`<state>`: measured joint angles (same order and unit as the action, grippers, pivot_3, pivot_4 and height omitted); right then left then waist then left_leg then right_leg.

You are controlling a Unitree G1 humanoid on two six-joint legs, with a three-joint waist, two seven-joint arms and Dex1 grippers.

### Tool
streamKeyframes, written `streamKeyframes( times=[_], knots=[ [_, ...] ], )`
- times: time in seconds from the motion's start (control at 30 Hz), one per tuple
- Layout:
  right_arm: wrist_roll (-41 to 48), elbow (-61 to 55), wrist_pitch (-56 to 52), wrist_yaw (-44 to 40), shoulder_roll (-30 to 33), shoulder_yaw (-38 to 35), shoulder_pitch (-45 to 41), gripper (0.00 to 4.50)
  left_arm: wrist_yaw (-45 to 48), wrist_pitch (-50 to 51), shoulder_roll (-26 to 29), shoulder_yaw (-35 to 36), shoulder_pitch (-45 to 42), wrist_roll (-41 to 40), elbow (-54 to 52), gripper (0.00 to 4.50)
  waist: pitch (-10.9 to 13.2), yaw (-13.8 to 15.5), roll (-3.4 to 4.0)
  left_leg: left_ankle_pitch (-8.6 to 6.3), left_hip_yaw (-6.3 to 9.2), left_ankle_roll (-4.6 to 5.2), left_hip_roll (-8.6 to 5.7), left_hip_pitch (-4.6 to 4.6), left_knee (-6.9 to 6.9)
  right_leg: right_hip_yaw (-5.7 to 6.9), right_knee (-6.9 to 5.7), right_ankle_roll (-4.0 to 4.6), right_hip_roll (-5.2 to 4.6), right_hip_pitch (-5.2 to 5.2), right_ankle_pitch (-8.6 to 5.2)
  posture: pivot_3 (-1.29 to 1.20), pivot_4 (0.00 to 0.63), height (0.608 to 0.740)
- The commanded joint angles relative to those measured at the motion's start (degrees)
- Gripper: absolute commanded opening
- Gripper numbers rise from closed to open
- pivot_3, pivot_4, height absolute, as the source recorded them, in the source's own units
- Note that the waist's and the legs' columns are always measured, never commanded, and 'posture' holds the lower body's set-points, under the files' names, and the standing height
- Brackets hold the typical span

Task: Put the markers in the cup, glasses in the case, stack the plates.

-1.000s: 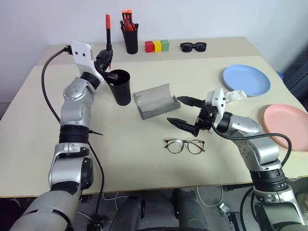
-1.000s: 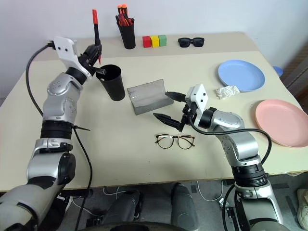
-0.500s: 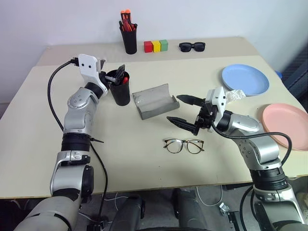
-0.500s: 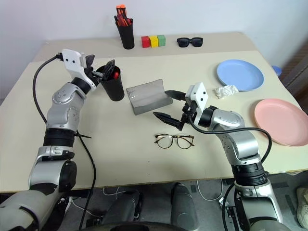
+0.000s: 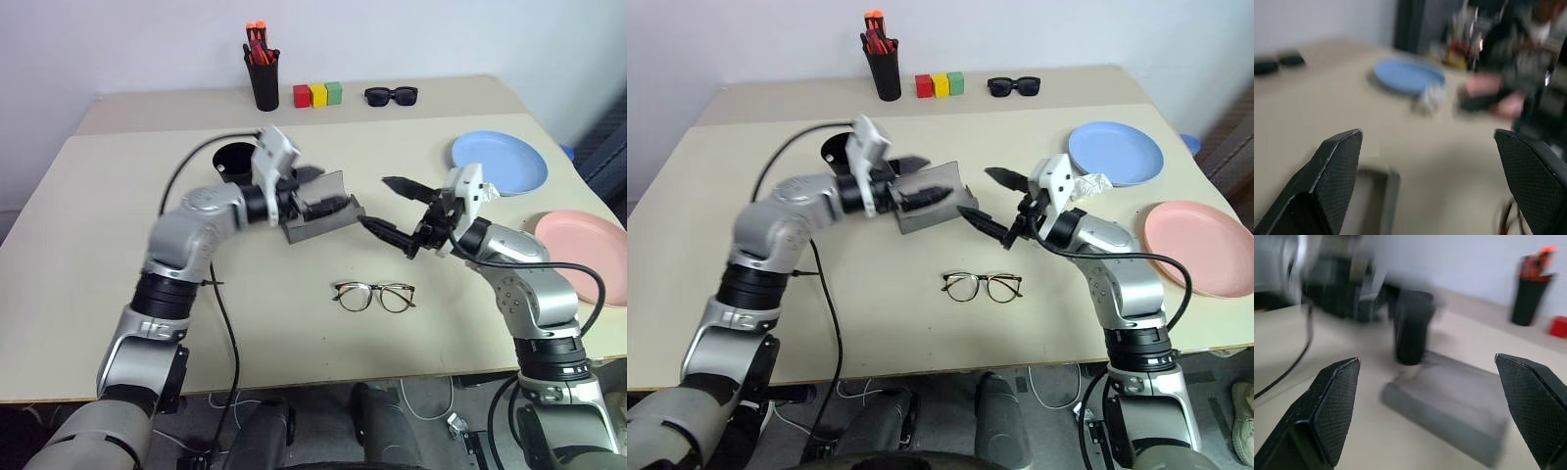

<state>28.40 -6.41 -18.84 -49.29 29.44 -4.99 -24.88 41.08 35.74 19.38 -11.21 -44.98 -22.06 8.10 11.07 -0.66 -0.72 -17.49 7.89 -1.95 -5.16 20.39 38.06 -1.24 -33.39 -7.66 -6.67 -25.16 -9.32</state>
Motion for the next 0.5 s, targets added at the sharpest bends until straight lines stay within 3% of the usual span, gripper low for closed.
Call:
streamKeyframes(
  times=[0.03,0.1,0.3,0.4,0.5],
  knots=[
    [0.4,-2.2,1.0,0.3,0.8,-1.6,0.6,4.50,-5.6,-5.5,-3.5,-2.2,-1.2,6.9,5.5,4.41,0.0,0.0,0.00,0.00,0.01,0.00,0.01,0.01,0.00,0.00,0.02,0.00,0.00,-0.01,0.00,0.00,0.150,0.740],
    [0.4,-3.3,0.8,0.5,1.1,-1.7,1.6,4.50,-8.3,-6.2,-5.4,-1.5,-1.4,8.8,8.2,4.41,0.0,0.0,0.00,0.00,0.00,0.00,0.01,0.03,-0.01,0.00,0.04,0.00,0.00,-0.03,0.00,0.00,0.150,0.740],
    [-0.1,-4.4,1.1,1.4,1.3,-1.5,2.9,4.50,-4.6,-2.8,-4.6,-3.6,0.9,10.8,8.4,4.41,0.0,0.0,0.00,-0.01,-0.01,0.01,0.01,0.04,-0.02,-0.01,0.04,0.00,0.00,-0.05,0.00,0.00,0.150,0.740],
    [-0.3,-4.1,1.3,1.6,1.2,-1.2,2.6,4.50,-2.6,1.5,-5.0,-2.1,1.2,8.5,7.2,3.61,0.0,0.0,0.01,-0.01,-0.01,0.01,0.01,0.05,-0.02,-0.01,0.04,0.00,-0.01,-0.04,0.00,0.00,0.150,0.740],
    [-1.1,-3.5,2.0,1.4,1.2,-0.6,2.3,4.50,-1.6,3.0,-4.8,-2.0,1.1,8.5,6.3,2.13,0.0,0.0,0.00,-0.01,-0.01,0.01,0.01,0.04,-0.01,-0.01,0.03,-0.01,-0.01,-0.04,0.00,0.00,0.150,0.740]
  ],
)
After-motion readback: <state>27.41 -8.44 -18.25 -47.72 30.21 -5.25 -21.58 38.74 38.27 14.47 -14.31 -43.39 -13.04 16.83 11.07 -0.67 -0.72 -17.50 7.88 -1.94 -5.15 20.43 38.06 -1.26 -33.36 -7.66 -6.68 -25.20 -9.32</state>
